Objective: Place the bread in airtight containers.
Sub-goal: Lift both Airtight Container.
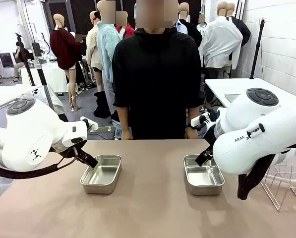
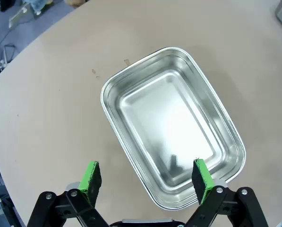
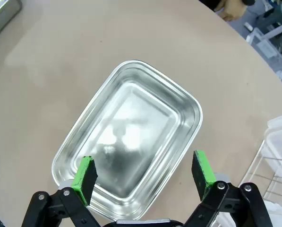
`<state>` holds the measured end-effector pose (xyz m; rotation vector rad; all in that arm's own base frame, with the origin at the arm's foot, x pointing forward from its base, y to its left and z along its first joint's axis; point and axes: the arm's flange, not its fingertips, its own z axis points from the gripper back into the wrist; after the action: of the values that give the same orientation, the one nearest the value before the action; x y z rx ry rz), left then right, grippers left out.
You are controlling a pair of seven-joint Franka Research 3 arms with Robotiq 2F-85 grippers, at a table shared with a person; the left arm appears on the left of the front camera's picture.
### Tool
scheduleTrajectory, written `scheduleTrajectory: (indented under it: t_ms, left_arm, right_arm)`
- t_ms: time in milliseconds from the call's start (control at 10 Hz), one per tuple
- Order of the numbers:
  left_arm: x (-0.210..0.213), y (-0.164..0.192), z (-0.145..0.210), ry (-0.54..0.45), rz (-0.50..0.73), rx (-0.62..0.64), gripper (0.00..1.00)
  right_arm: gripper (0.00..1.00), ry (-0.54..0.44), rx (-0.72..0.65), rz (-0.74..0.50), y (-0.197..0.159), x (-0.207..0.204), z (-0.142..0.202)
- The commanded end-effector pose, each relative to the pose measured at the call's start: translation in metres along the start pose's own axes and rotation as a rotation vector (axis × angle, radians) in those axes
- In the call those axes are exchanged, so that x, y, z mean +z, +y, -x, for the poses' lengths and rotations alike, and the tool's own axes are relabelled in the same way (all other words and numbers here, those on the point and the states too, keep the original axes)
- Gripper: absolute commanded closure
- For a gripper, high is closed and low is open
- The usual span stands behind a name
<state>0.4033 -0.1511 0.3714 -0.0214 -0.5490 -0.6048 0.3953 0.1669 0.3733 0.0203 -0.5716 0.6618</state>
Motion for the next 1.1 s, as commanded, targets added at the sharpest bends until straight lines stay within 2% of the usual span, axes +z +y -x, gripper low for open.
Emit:
scheduleTrajectory:
  t_ms: [0,1000]
  left_arm:
    - [0.0001,0.0000,0.0000,0.000,0.000,0.000,0.00]
    - [0.0001,0.0000,0.0000,0.000,0.000,0.000,0.00]
  right_arm:
    - [0.00,0.000,0.000,0.000,0.0000,0.0000,0.0000]
    - [0.00,0.000,0.000,0.000,0.0000,0.0000,0.0000]
